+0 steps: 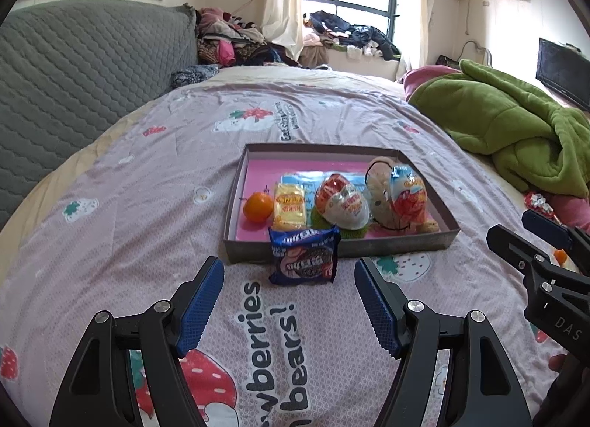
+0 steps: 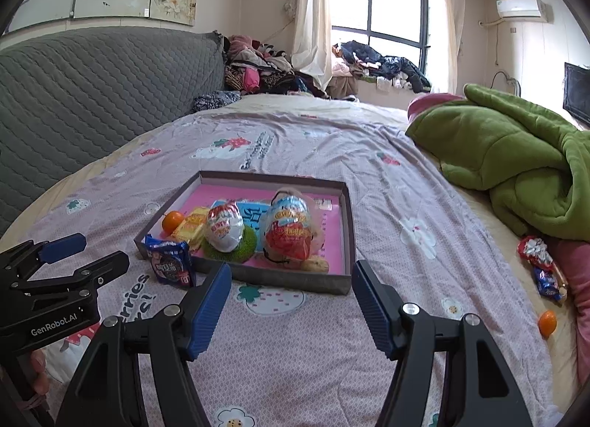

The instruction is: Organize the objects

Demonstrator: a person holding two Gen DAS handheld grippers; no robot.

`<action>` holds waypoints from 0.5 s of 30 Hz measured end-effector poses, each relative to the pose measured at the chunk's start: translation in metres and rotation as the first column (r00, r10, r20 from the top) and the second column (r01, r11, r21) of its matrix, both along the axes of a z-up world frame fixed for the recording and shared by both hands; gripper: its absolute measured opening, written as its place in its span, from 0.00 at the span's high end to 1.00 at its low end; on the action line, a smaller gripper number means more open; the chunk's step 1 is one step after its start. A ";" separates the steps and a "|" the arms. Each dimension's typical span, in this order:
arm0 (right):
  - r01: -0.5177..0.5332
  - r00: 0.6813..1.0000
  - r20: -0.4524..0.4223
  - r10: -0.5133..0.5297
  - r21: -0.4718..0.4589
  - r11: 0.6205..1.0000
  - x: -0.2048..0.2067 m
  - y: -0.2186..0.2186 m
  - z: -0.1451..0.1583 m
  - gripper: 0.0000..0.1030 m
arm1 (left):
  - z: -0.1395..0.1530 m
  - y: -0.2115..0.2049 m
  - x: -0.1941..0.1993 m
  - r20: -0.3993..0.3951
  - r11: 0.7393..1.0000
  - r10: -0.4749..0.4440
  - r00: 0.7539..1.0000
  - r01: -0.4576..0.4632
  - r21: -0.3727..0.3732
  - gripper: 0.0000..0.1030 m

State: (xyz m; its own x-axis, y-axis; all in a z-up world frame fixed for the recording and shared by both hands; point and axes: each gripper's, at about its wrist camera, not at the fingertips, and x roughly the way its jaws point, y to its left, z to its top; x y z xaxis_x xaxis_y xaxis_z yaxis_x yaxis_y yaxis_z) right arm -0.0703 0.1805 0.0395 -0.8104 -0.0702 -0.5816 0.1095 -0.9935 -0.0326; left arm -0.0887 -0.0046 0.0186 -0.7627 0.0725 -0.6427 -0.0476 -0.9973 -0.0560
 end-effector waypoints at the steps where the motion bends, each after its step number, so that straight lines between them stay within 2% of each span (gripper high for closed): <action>1: 0.000 1.000 0.007 0.000 -0.001 1.000 0.000 0.000 -0.002 0.35 | -0.002 0.000 0.000 0.005 1.000 0.000 1.000 0.000 0.004 0.27; 15: 0.005 0.998 0.059 -0.005 0.008 1.000 0.000 -0.003 -0.028 0.35 | -0.022 -0.002 0.000 0.048 1.000 -0.003 0.999 0.003 -0.008 0.27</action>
State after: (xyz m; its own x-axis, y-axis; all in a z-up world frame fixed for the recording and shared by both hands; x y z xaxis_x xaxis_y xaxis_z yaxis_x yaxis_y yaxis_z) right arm -0.0705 0.1777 0.0118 -0.7752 -0.0613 -0.6287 0.1064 -0.9937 -0.0344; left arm -0.0882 -0.0062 -0.0031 -0.7308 0.0690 -0.6791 -0.0479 -0.9976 -0.0499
